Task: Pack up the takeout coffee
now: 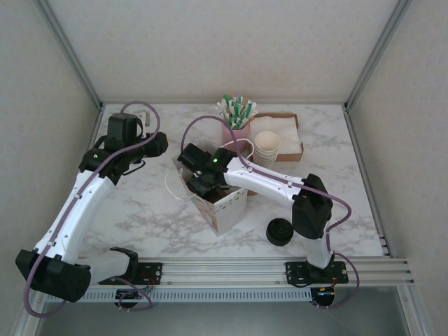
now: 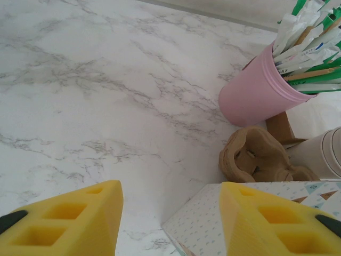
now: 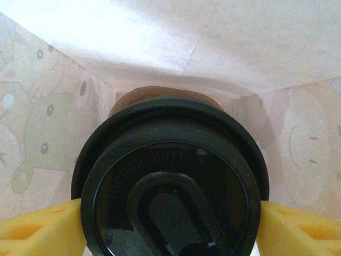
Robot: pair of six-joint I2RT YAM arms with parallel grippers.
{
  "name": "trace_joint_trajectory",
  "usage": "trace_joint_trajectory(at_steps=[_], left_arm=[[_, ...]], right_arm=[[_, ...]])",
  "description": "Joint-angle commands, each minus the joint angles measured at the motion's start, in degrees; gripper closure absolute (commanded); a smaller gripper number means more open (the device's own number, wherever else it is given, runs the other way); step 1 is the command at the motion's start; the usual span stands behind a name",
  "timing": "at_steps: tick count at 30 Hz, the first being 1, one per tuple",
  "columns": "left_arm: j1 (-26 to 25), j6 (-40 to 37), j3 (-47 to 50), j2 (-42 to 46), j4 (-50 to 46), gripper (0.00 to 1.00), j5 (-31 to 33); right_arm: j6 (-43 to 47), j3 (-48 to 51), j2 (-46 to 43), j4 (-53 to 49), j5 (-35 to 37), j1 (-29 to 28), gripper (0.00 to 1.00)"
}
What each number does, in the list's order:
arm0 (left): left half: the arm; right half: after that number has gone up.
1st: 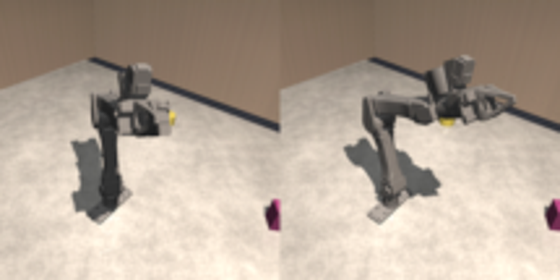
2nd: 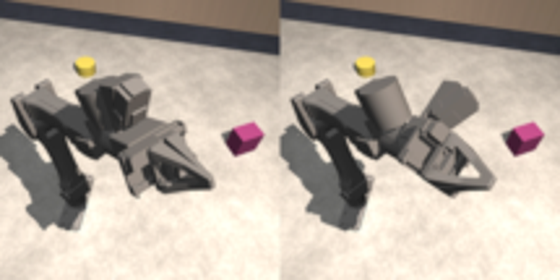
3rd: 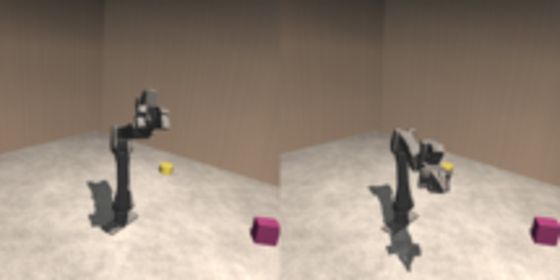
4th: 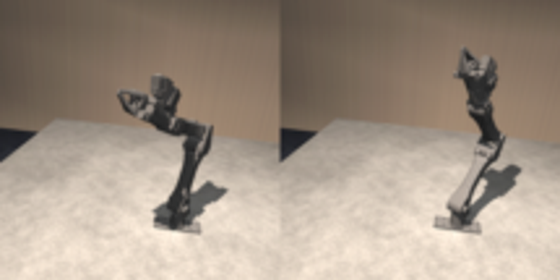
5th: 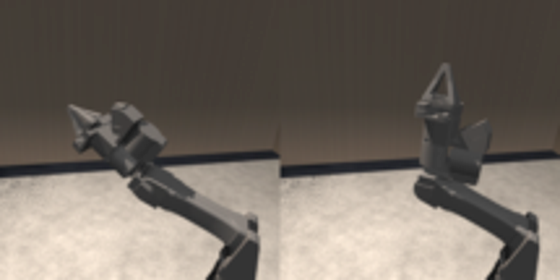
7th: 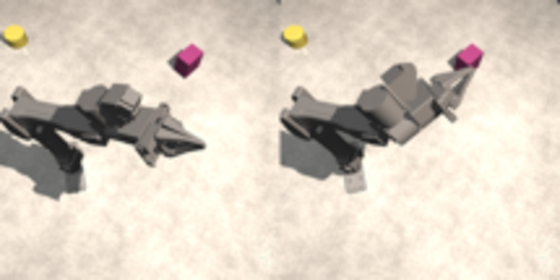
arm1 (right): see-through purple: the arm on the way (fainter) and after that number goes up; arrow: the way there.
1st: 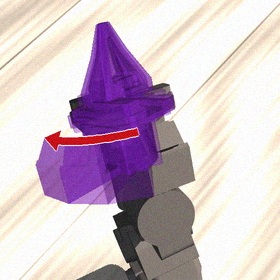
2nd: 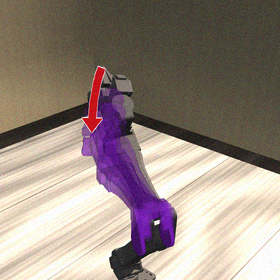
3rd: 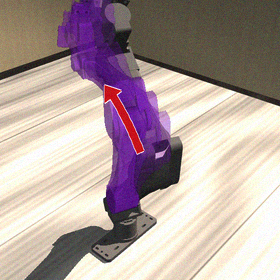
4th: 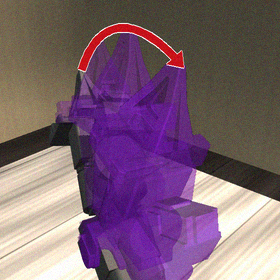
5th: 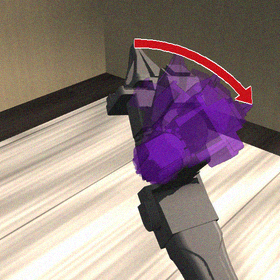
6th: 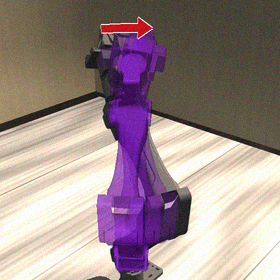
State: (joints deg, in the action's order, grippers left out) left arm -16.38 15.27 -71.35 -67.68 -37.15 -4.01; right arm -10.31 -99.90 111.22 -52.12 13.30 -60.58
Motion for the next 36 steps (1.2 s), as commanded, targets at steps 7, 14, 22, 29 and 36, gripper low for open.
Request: trace_joint_trajectory(at_steps=[7, 14, 22, 29, 36], left_arm=[[0.5, 0.5, -0.5, -0.6, -0.6, 0.48, -0.7], [0.5, 0.4, -0.5, -0.8, -0.6, 0.47, -0.7], [0.5, 0.5, -0.5, -1.1, -0.5, 0.47, -0.8], [0.5, 0.5, -0.5, -1.2, -0.6, 0.47, -1.1], [0.5, 0.5, -0.5, -1.3, -0.6, 0.47, -1.1]], right_arm=[[-0.5, -2.2, -1.1, -2.8, 0.3, -0.2, 0.15], [-0.6, -2.8, -2.1, -3.0, 0.6, -0.3, 0.11], [-0.6, -4.2, -3.2, -3.8, 0.4, -0.3, 0.07], [-0.8, -4.7, -4.6, -4.1, 0.3, -0.3, 0.01], [-1.3, -4.6, -6.6, -3.5, -0.2, -0.3, 0.01]])
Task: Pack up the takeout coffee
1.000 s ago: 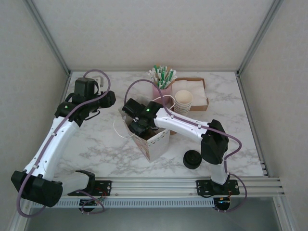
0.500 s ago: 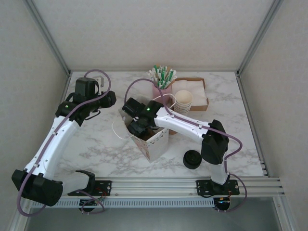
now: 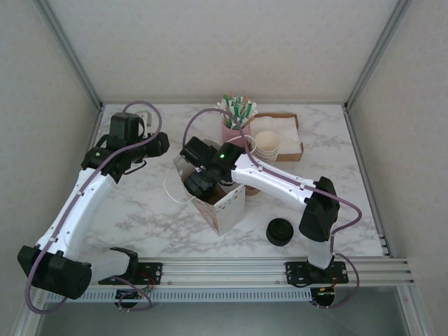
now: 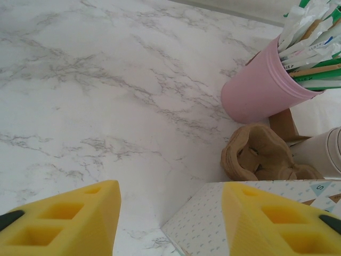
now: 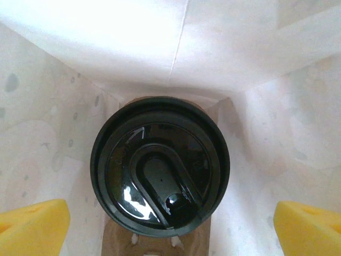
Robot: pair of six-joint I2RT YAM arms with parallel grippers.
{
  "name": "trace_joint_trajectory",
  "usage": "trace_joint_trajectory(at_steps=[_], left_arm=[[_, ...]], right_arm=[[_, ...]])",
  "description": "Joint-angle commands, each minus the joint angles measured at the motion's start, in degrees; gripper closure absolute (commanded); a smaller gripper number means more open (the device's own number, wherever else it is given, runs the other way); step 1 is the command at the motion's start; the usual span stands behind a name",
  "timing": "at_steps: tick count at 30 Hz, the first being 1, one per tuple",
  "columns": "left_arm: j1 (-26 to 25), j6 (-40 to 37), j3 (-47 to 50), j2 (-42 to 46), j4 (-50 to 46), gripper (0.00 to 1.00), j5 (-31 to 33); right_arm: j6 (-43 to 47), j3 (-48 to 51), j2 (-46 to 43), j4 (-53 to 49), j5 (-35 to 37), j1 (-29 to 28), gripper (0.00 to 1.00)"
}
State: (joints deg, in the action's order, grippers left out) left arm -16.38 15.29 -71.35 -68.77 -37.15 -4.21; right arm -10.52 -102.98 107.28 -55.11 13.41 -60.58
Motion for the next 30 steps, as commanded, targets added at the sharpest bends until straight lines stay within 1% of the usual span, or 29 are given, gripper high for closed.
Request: trace_joint_trajectory(at_steps=[1, 30], left_arm=[[0.5, 0.5, -0.5, -0.1, -0.5, 0.47, -0.9], [0.5, 0.5, -0.5, -0.2, -0.6, 0.45, -0.8]], right_arm=[[-1.1, -1.6, -2.9, -0.4, -0.4, -0.3, 0.01], [-0.8, -2.2, -14.8, 1.8, -2.9, -0.3, 0.01]])
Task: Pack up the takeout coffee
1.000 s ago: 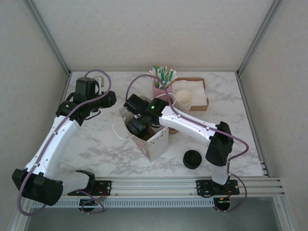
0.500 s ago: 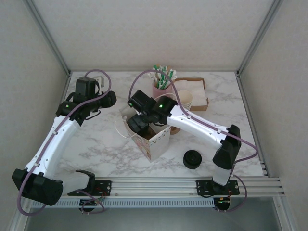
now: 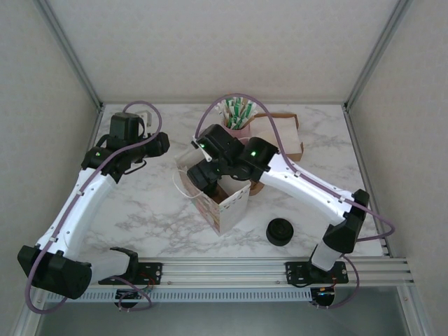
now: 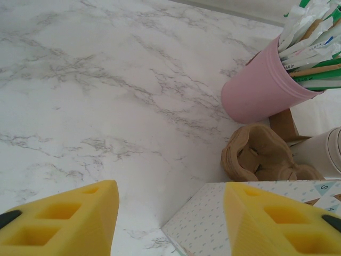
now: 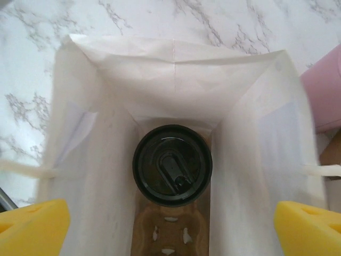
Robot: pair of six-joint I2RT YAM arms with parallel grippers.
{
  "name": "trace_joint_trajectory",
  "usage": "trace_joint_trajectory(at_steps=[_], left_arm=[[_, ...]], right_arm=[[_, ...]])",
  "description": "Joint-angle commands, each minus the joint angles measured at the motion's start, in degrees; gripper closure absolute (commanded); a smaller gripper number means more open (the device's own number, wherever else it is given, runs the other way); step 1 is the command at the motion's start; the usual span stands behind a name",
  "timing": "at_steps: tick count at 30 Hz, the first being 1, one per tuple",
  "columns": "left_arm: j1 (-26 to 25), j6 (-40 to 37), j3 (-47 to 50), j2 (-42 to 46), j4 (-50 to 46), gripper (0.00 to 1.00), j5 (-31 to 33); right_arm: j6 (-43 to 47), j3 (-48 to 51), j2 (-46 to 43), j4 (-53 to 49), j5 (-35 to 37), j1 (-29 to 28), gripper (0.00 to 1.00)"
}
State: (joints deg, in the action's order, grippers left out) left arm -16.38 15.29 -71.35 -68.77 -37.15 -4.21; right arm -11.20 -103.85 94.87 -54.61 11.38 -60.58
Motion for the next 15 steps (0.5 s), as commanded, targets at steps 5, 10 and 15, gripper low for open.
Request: trace_joint_trajectory(at_steps=[5, 10, 15], left_arm=[[0.5, 0.5, -0.5, 0.0, -0.6, 0.46, -0.5], [0.5, 0.6, -0.5, 0.1, -0.5, 0.45, -0.5], [0.5, 0.6, -0.5, 0.1, -0.5, 0.45, -0.6]], right_arm=[[0.4, -0.8, -5.2, 2.2, 0.2, -0.3, 0.02], [1.2, 1.9, -9.2, 5.9, 1.4, -0.2, 0.02], [2.1, 5.3, -13.5, 10.5, 4.6, -0.2, 0.03]])
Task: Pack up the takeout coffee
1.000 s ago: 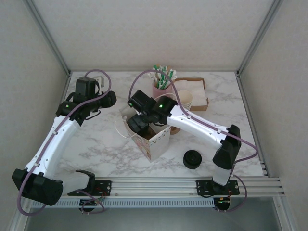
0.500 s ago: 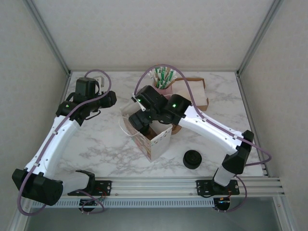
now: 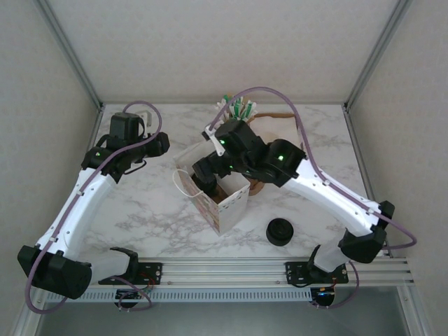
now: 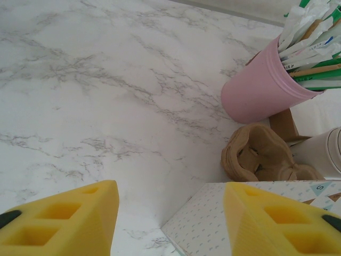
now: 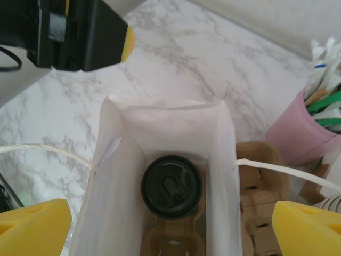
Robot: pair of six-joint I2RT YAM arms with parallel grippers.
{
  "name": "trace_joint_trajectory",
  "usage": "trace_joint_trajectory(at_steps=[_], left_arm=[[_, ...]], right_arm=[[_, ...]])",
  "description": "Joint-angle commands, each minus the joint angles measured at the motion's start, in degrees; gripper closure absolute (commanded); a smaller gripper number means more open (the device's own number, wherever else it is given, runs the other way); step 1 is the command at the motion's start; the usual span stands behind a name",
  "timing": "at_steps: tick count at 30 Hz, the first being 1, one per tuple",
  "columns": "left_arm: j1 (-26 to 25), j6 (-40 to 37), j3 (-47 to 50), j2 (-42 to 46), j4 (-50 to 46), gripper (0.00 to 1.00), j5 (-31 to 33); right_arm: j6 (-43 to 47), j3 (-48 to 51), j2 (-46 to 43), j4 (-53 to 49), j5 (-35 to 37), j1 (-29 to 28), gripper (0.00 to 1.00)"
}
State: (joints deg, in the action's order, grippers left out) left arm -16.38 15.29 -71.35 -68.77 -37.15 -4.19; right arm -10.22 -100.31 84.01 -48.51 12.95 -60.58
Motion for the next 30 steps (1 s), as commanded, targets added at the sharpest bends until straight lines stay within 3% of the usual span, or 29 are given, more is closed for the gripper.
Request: trace_joint_trajectory(at_steps=[1, 9, 13, 20, 30], left_arm=[[0.5, 0.6, -0.5, 0.1, -0.4, 0.45, -0.5], [0.5, 0.6, -0.5, 0.1, -0.3, 0.45, -0.6], [0.5, 0.6, -0.5, 0.3, -0.3, 0.46, -0.7], [0.5, 0.5, -0.5, 0.6, -0.4, 0.46, -0.2], [0.5, 0.3, -0.5, 0.5, -0.3, 0.46, 0.1]], right_arm=[[1.2, 2.4, -3.4, 5.2, 4.0, -0.1, 0.03], [1.7, 7.3, -9.5, 14.0, 8.0, 2.3, 0.01], [1.9, 8.7, -10.6, 16.6, 7.7, 6.9, 0.01], [0.1, 9.5, -9.5, 19.0, 1.6, 19.7, 0.01], [-4.8, 7.1, -1.1, 19.3, -9.9, 31.7, 0.01]])
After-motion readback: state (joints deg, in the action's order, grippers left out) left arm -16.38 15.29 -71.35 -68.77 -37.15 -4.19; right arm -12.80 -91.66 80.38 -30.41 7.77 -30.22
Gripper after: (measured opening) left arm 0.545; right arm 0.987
